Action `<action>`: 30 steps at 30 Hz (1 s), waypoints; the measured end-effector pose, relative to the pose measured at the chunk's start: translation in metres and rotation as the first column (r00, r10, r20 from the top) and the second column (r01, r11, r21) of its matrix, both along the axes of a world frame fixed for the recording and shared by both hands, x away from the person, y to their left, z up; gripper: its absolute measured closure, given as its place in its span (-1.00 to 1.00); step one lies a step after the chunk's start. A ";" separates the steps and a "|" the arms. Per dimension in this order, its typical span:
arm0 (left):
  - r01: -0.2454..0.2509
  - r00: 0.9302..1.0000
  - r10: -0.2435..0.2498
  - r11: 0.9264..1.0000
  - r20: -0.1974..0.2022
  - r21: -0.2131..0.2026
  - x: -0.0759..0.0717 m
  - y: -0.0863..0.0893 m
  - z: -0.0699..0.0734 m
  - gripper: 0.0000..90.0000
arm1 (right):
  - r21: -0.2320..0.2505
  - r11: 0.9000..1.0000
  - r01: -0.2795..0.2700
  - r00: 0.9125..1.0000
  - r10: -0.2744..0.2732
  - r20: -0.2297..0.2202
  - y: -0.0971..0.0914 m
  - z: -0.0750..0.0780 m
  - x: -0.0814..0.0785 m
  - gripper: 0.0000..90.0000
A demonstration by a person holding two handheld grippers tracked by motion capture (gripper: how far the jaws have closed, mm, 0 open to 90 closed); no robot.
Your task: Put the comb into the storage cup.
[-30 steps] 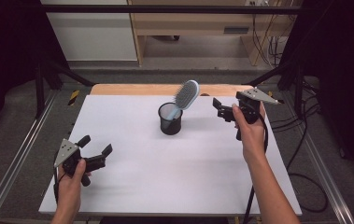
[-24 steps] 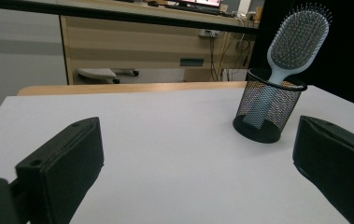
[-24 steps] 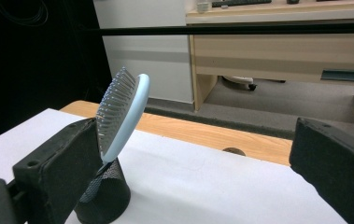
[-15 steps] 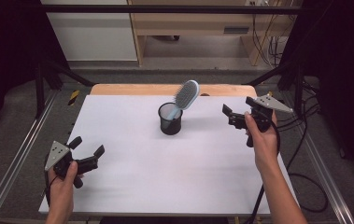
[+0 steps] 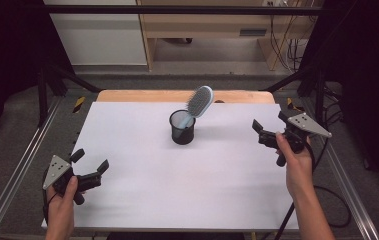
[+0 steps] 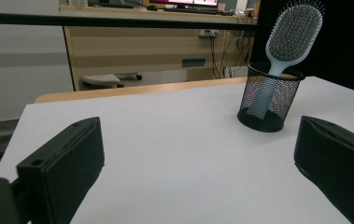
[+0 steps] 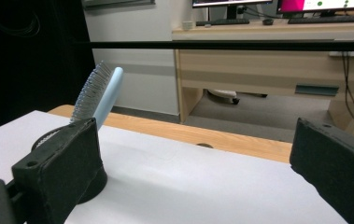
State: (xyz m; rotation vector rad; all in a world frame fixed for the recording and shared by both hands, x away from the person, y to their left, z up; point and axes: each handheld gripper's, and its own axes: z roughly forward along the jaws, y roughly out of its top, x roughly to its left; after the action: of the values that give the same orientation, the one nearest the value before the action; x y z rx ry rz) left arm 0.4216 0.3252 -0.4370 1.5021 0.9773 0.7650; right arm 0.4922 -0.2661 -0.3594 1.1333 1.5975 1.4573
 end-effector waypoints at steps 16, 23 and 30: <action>-0.006 1.000 0.006 1.000 -0.016 0.026 -0.002 0.004 -0.003 -0.95 | -0.007 0.999 0.044 0.999 -0.044 0.024 -0.026 -0.030 -0.029 -0.93; 0.019 1.000 -0.019 0.999 -0.011 0.031 -0.011 0.003 -0.002 -0.96 | -0.037 0.998 0.047 0.999 -0.046 0.024 -0.032 -0.042 -0.040 -0.95; 0.014 1.000 -0.014 1.000 -0.011 0.024 -0.015 0.008 -0.002 -0.96 | -0.030 0.999 0.043 0.999 -0.043 0.010 -0.035 -0.059 -0.048 -0.95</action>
State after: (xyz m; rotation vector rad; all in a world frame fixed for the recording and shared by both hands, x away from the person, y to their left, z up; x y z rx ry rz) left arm 0.4063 0.3331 -0.4394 1.5335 0.9673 0.7617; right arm 0.4442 -0.3007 -0.4187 1.1352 1.5746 1.4042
